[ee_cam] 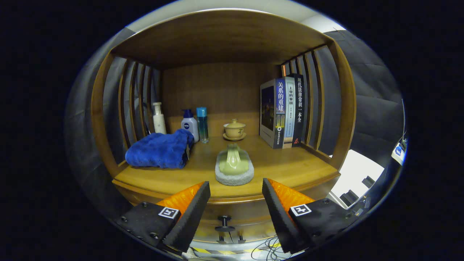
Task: Pull open the drawer, take out the items inside it, and place them on the countertop above the cabinet.
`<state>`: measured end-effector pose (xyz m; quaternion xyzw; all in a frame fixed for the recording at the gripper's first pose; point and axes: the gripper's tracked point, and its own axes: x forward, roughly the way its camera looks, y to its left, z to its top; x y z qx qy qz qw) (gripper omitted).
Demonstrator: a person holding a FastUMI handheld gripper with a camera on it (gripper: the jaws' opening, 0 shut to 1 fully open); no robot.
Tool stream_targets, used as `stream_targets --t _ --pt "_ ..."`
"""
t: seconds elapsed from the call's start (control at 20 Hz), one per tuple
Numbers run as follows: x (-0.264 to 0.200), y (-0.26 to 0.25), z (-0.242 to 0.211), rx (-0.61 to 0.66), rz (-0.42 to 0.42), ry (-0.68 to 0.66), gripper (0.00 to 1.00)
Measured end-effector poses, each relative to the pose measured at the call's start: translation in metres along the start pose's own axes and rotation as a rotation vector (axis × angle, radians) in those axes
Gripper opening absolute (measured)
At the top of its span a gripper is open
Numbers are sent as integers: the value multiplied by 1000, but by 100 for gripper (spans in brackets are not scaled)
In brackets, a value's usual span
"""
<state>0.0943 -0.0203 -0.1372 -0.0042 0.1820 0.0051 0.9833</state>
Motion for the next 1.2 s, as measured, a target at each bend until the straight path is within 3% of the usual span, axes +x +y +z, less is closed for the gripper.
stream_targets --t 0.2,0.8,1.0,1.2 --pt "-21 -4 39 -1 2 -13 96" --pt "-110 1 192 -42 15 -222 96" --pt "-129 11 225 -27 51 -271 96" --pt "-132 7 220 -54 31 -278 96"
